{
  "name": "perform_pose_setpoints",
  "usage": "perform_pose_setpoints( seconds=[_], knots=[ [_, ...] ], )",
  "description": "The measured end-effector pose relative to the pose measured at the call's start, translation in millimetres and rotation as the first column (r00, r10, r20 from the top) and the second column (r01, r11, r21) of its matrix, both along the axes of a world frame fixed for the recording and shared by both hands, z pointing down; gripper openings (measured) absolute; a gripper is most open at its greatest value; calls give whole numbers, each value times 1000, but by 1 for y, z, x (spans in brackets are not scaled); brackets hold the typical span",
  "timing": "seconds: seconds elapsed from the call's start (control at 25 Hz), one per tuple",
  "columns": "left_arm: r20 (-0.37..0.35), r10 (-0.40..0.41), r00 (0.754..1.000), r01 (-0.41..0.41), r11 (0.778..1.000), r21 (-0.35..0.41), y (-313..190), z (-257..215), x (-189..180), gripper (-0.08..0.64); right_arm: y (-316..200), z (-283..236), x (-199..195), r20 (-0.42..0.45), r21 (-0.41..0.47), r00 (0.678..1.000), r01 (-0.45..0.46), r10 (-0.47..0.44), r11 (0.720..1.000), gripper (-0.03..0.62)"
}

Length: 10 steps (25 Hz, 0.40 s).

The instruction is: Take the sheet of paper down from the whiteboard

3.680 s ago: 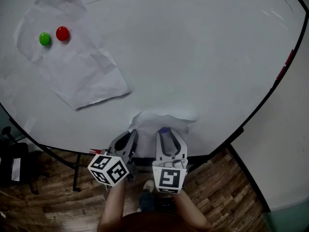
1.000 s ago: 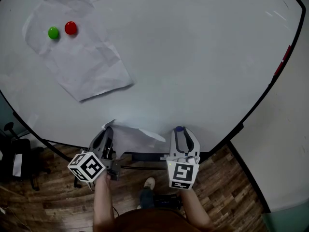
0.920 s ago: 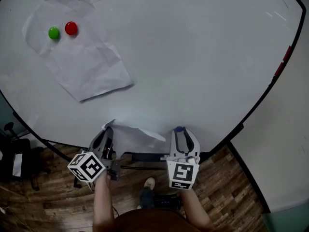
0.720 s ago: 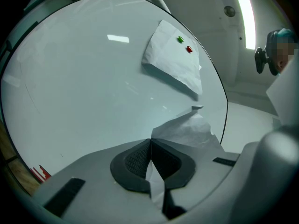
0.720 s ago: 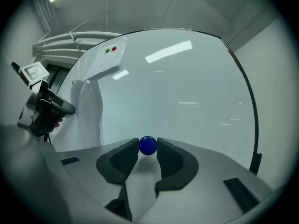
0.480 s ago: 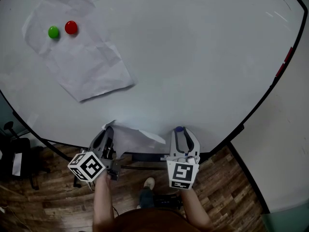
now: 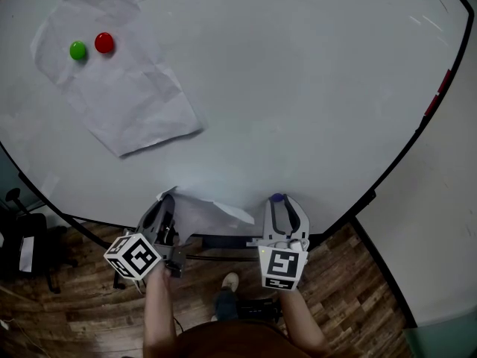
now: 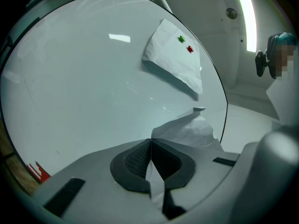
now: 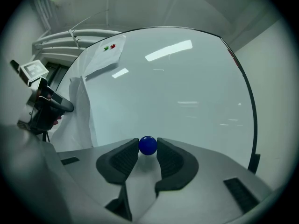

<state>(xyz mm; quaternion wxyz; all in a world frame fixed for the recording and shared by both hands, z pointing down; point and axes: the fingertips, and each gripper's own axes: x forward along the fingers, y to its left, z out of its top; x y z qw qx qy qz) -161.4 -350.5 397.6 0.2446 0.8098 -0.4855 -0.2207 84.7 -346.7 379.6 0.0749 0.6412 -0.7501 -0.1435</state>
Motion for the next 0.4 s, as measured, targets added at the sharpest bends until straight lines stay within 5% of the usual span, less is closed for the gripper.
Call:
perform_pose_setpoints(
  seconds=[0.4],
  knots=[
    [-3,-7,1000,7,1000,-4,1,1,3,25,2,1,7,-15,-2,1000,-5,5,1000,135]
  ],
)
